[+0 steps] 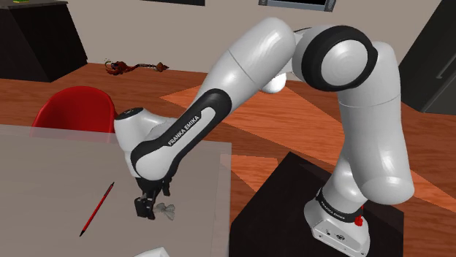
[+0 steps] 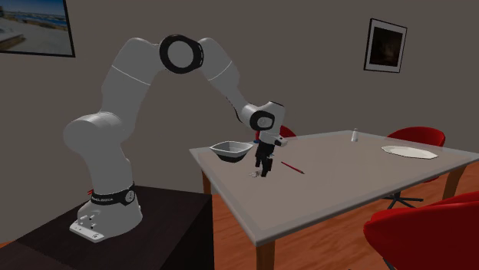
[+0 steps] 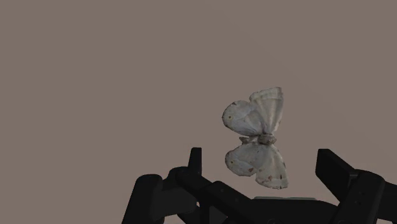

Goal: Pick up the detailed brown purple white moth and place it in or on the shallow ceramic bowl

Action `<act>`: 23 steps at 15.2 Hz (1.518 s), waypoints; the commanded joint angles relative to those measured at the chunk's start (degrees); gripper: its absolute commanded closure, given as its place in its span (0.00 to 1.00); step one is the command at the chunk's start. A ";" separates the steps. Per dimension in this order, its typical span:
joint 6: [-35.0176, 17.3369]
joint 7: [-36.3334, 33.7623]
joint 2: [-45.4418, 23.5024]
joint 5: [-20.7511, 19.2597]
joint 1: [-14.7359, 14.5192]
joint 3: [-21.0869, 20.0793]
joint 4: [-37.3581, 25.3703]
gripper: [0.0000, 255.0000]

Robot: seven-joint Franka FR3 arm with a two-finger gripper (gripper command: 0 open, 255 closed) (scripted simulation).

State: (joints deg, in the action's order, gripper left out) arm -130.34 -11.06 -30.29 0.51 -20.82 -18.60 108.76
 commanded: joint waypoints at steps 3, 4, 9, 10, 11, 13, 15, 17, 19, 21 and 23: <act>-0.59 -0.05 -0.33 -0.08 -0.09 0.05 0.24 0.00; -0.59 -0.05 -0.33 -0.08 -0.09 0.05 0.24 0.00; -0.58 -0.05 -0.33 -0.08 -0.09 0.05 0.23 1.00; -0.58 -0.05 -0.33 -0.08 -0.09 0.05 0.23 1.00; -0.59 -0.03 -0.33 -0.08 -0.08 0.06 0.24 1.00; -0.58 -0.03 -0.29 -0.07 -0.07 0.05 0.27 1.00; -0.60 -0.04 -0.29 -0.07 -0.07 0.05 0.29 1.00; -0.59 -0.05 -0.33 -0.08 -0.09 0.05 0.24 1.00; 0.52 -0.02 0.78 0.20 0.10 -0.17 0.21 1.00; 1.66 0.00 1.85 0.49 0.27 -0.38 0.10 1.00; 2.82 0.02 2.89 0.77 0.44 -0.57 -0.04 1.00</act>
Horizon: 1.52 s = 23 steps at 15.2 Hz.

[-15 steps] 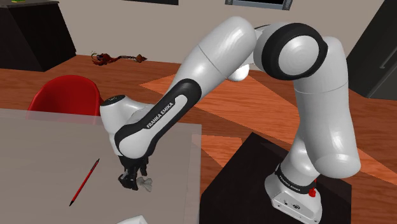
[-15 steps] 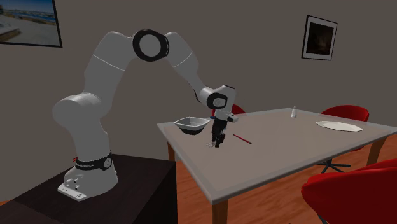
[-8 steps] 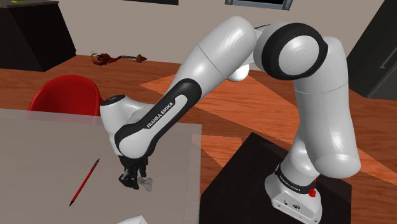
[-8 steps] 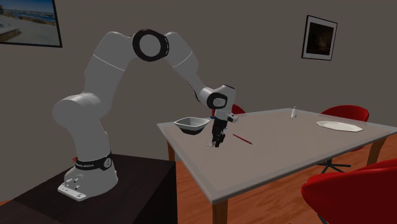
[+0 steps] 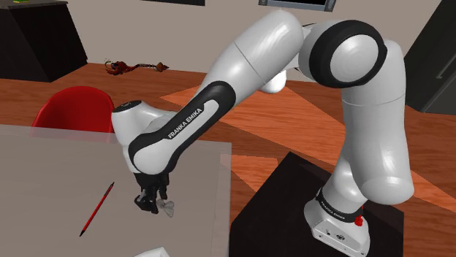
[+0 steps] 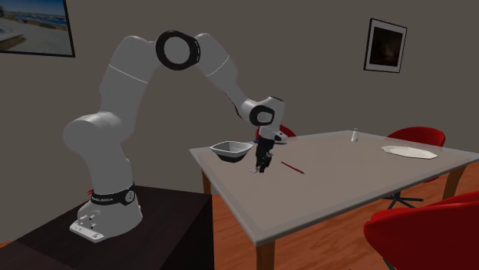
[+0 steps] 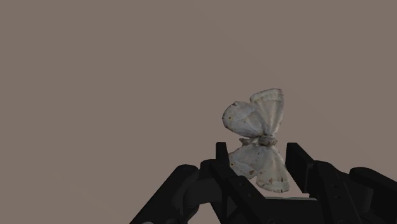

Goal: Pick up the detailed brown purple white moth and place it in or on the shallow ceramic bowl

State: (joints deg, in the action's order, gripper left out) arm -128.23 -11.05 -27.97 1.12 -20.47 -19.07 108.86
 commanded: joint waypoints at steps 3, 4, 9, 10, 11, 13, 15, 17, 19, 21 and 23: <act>2.48 0.04 2.08 0.57 0.33 -0.38 -0.44 1.00; 3.08 0.04 2.57 0.70 0.41 -0.47 -0.57 1.00; 6.14 0.07 4.89 1.35 0.76 -0.86 -1.40 1.00; 6.77 0.07 5.33 1.48 0.82 -0.93 -1.60 1.00; 7.39 0.07 5.76 1.60 0.89 -0.99 -1.82 1.00; 8.66 0.06 6.59 1.83 1.00 -1.12 -2.29 1.00; 9.95 0.05 7.39 2.06 1.11 -1.23 -2.81 1.00; 11.24 0.02 8.14 2.27 1.21 -1.33 -3.39 1.00; 12.55 -0.01 8.86 2.47 1.31 -1.43 -4.01 1.00; 13.88 -0.05 9.54 2.66 1.39 -1.51 -4.69 1.00; 15.22 -0.09 10.18 2.84 1.47 -1.59 -5.42 1.00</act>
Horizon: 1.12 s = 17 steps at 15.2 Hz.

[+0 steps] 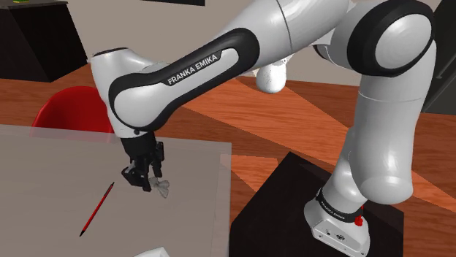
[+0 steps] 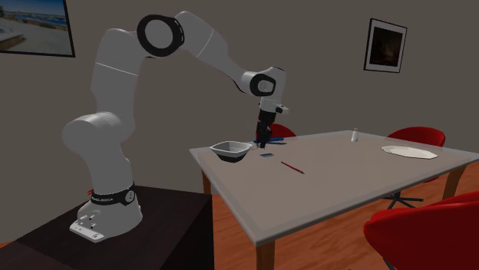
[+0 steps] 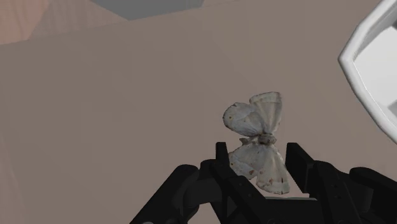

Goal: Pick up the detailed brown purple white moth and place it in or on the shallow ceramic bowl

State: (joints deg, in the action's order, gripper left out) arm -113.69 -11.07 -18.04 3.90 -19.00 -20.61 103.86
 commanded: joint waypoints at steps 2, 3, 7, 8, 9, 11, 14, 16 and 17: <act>0.90 -1.26 0.65 0.22 -0.73 -0.53 -0.43 1.00; 0.67 -2.44 0.79 0.30 -1.51 -0.99 -0.24 1.00; -0.07 -7.32 0.84 0.39 -4.73 -2.78 -0.15 1.00; -0.22 -8.58 0.72 0.34 -5.56 -3.23 -0.30 1.00; -0.34 -9.85 0.55 0.28 -6.42 -3.65 -0.52 1.00; -0.54 -12.44 0.06 0.05 -8.16 -4.49 -1.16 1.00; -0.68 -16.38 -1.07 -0.49 -10.94 -5.60 -2.64 1.00; -0.66 -19.06 -2.08 -1.01 -12.87 -6.27 -3.99 1.00; -0.61 -20.40 -2.66 -1.32 -13.87 -6.58 -4.78 1.00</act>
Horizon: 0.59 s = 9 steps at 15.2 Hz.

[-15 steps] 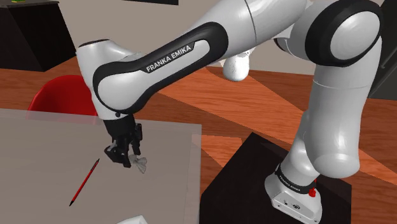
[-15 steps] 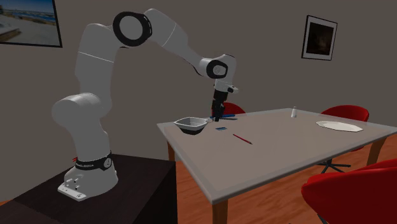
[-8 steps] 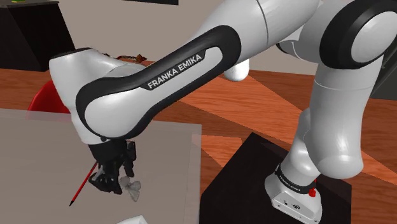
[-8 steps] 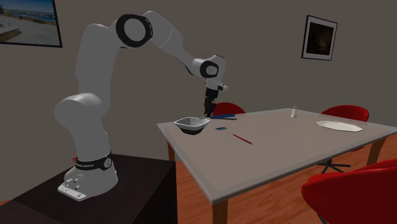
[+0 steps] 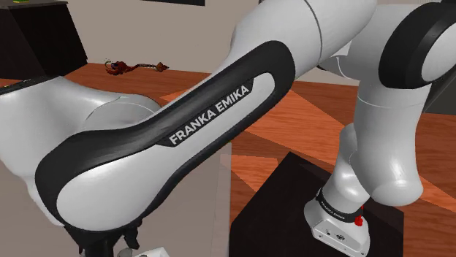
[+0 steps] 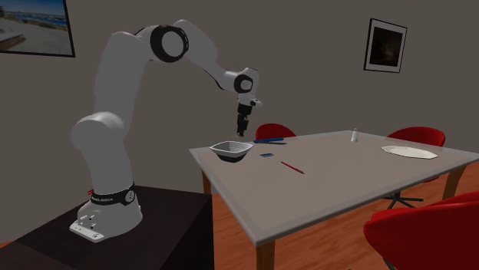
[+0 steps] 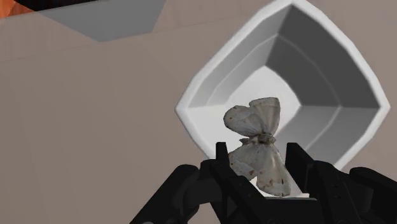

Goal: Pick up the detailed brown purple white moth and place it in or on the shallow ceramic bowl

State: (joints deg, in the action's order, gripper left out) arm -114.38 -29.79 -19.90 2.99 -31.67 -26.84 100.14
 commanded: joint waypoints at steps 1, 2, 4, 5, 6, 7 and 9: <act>0.16 -3.03 -1.43 -0.74 -2.22 -0.64 -1.91 1.00; 0.26 -4.38 -2.12 -1.10 -3.27 -0.91 -2.85 1.00; 0.60 -7.23 -3.74 -1.94 -5.60 -1.39 -5.11 1.00; -0.06 -7.20 -4.01 -2.03 -5.65 -1.31 -4.69 1.00; -0.71 -7.17 -4.28 -2.14 -5.69 -1.24 -4.29 1.00; -1.36 -7.14 -4.57 -2.25 -5.74 -1.17 -3.90 1.00; -2.65 -7.09 -5.18 -2.48 -5.83 -1.03 -3.17 1.00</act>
State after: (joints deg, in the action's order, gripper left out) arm -116.22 -36.85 -24.92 0.58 -37.45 -27.90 96.33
